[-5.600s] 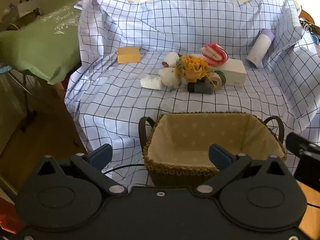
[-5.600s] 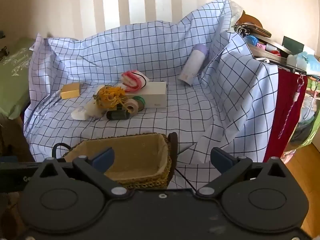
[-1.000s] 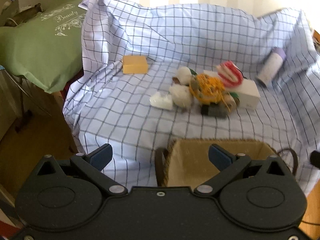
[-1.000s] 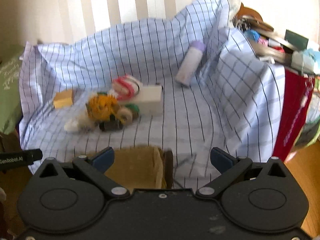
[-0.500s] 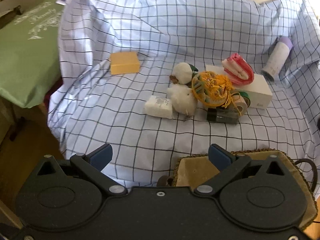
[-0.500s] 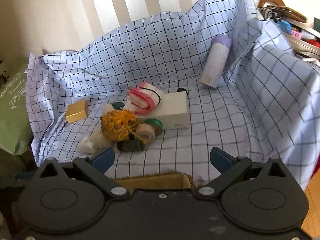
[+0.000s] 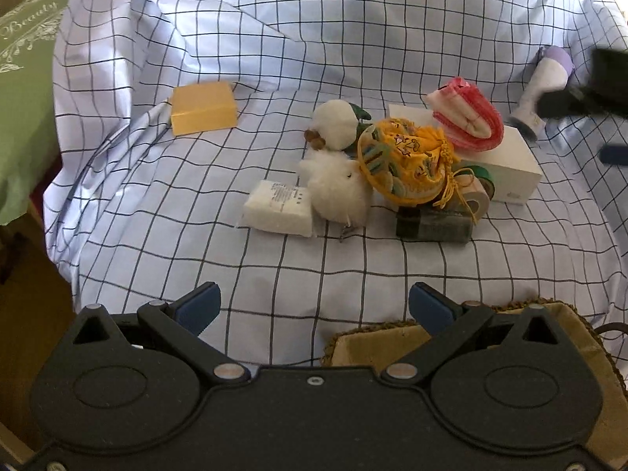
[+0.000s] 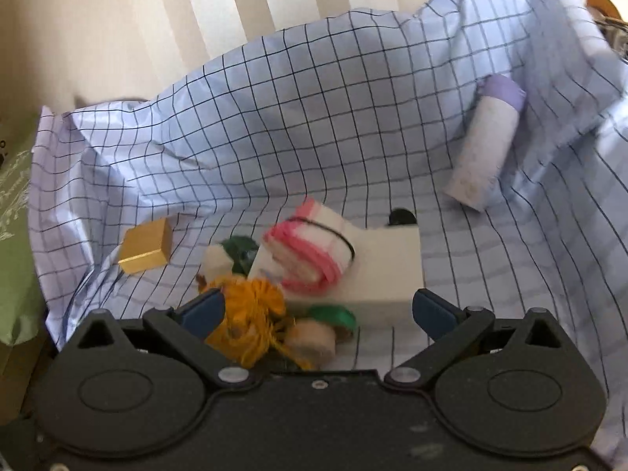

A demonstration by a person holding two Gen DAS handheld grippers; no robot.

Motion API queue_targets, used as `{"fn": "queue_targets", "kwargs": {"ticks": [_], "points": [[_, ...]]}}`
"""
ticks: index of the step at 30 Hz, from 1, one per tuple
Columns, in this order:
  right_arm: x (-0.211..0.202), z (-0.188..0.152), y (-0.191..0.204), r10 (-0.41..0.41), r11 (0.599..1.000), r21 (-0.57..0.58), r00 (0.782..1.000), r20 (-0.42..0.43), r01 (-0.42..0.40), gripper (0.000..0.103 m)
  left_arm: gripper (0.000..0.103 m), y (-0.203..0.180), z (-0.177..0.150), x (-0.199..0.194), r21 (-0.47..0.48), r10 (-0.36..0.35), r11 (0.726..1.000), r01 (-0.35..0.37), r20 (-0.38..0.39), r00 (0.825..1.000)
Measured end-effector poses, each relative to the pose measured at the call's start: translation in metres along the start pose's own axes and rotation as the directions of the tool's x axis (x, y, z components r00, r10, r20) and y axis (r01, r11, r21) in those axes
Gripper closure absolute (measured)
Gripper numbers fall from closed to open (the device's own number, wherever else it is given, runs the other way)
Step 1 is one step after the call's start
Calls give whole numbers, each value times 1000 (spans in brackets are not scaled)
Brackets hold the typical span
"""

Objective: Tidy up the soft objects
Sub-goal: 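Grasp the yellow embroidered pouch with the left tool while the right tool grasps the red-white cloth bundle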

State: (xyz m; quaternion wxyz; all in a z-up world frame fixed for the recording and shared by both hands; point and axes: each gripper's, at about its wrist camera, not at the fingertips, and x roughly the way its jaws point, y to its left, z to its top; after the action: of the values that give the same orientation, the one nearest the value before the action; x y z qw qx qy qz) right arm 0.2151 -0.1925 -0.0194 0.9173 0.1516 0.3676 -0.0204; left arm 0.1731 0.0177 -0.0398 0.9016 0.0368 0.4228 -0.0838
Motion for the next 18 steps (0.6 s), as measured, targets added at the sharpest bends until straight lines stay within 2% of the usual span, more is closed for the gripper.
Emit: {"fn": "queue_targets", "kwargs": {"ticks": [7, 16, 17, 18], "points": [[51, 29, 11, -11, 1000, 9, 1000, -3, 11, 1, 4, 0, 7, 12, 17, -12, 1000, 12, 4, 1000], [112, 37, 18, -69, 998, 7, 994, -90, 70, 1, 4, -2, 16, 23, 52, -33, 998, 32, 18, 999], [116, 36, 19, -81, 997, 3, 992, -93, 82, 2, 4, -1, 17, 24, 57, -36, 998, 35, 21, 999], [119, 34, 18, -90, 996, 1, 991, -96, 91, 7, 4, -1, 18, 24, 63, -39, 997, 38, 25, 999]]}}
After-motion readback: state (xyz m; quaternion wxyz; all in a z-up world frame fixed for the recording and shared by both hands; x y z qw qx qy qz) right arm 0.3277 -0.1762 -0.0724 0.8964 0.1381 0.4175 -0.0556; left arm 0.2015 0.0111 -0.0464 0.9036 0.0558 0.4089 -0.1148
